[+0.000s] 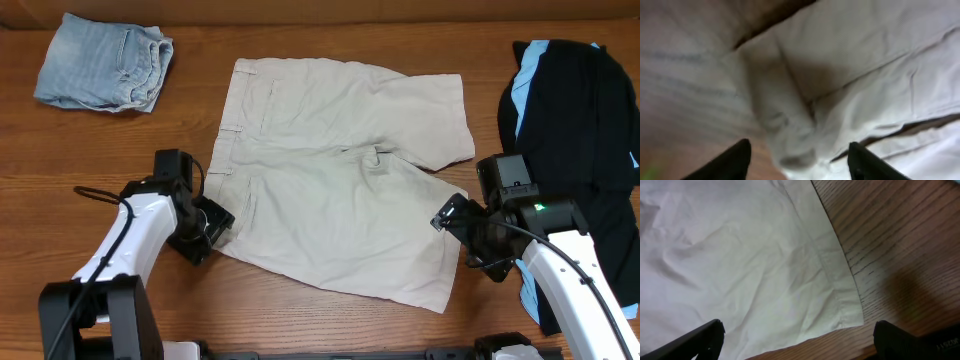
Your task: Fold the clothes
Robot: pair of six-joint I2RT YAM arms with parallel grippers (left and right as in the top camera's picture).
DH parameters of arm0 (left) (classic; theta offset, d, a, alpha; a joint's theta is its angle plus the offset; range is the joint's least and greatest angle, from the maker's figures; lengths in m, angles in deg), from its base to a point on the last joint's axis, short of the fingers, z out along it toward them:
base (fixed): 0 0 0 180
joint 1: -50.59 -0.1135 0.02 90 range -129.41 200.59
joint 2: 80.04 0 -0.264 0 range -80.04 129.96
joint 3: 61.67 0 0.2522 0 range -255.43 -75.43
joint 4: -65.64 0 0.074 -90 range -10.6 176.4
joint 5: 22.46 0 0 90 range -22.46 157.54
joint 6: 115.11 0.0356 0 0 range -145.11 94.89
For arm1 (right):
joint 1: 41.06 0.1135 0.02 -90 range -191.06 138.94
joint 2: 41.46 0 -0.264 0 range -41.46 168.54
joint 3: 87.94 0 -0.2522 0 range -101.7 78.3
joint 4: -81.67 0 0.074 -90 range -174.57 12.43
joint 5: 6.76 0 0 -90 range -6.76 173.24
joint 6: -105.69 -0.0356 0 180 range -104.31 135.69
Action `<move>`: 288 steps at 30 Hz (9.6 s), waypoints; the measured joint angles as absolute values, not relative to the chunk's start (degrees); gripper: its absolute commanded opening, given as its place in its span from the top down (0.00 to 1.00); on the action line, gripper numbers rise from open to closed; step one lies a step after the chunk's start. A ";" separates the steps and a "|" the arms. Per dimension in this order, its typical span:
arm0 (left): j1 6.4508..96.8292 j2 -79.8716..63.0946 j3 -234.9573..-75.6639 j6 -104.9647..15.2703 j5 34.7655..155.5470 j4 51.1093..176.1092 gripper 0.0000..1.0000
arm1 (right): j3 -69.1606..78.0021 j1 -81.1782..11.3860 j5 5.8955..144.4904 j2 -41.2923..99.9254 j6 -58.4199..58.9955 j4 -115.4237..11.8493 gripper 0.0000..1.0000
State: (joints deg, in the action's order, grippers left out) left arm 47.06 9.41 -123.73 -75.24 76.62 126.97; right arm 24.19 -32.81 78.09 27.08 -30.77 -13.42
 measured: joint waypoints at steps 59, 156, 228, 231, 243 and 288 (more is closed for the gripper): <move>46.80 16.52 -125.04 -67.90 78.44 117.20 0.96 | 48.08 -15.80 69.50 35.05 -47.23 -30.97 0.31; 46.36 16.17 -170.72 -44.27 70.63 143.54 0.71 | 4.15 -33.05 70.46 62.03 -2.38 -50.38 0.58; 53.01 45.15 -181.34 -41.62 71.88 144.39 0.21 | -13.97 -27.37 66.96 74.24 2.56 -35.97 0.33; 51.28 45.02 -185.25 -40.81 72.53 151.52 0.14 | -13.97 -27.37 66.92 74.24 3.06 -35.86 0.28; 37.44 42.35 -182.39 -28.03 76.75 152.92 0.00 | -13.97 -27.37 67.18 74.24 3.74 -34.75 0.20; 40.42 37.52 -145.96 -21.06 105.12 109.23 0.96 | -13.97 -27.37 67.79 74.24 5.25 -32.37 0.30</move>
State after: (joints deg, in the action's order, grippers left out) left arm 40.42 37.52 -145.96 -21.06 105.12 109.23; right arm -13.97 -27.37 67.79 74.24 5.25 -32.37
